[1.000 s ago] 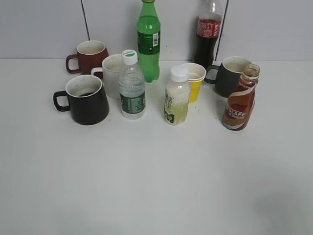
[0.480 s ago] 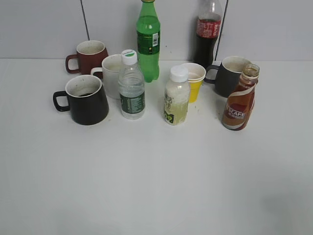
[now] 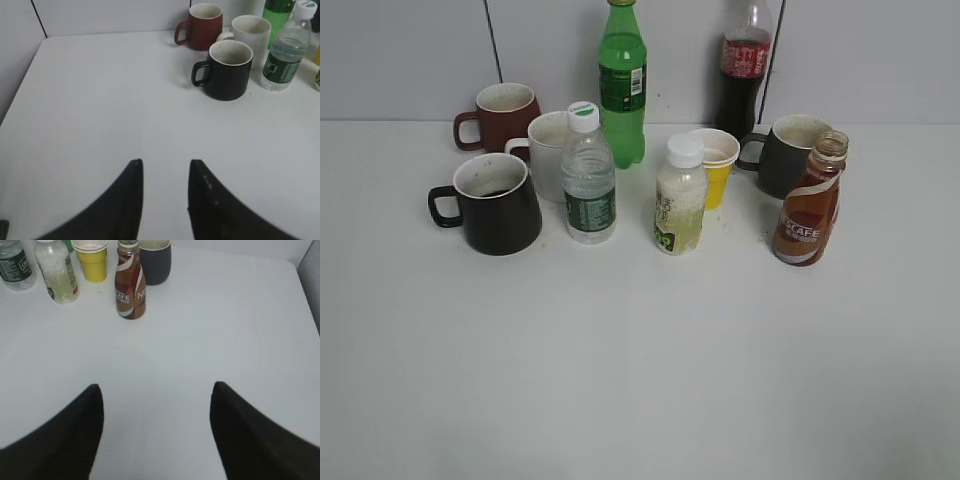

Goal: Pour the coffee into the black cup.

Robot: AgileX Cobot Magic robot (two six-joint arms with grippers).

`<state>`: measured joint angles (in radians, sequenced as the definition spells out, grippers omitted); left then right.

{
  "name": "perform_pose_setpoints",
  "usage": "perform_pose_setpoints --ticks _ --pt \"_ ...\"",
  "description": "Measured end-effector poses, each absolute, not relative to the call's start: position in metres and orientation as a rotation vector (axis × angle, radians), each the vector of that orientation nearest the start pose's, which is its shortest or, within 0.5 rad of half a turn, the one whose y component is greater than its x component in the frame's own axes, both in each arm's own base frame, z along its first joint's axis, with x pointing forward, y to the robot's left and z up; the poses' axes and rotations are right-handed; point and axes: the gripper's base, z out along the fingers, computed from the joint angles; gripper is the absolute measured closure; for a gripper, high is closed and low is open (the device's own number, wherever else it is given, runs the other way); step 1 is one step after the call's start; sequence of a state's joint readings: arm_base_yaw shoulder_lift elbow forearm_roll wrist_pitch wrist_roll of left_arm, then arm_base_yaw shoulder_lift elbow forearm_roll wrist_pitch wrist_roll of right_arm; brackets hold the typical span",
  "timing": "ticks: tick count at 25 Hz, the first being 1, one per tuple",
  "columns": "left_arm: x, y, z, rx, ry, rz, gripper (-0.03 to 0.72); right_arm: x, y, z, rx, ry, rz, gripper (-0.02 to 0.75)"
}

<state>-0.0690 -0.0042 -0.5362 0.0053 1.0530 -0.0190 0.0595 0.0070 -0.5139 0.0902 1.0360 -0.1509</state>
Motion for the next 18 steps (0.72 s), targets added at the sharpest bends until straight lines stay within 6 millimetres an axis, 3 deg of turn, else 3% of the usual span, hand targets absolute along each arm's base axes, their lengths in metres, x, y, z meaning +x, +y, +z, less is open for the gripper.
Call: perform_pose_setpoints --ticks 18 --pt "-0.0100 0.0007 0.2878 0.050 1.994 -0.057 0.447 -0.0077 0.0068 0.2833 -0.214 1.983 0.051 0.237"
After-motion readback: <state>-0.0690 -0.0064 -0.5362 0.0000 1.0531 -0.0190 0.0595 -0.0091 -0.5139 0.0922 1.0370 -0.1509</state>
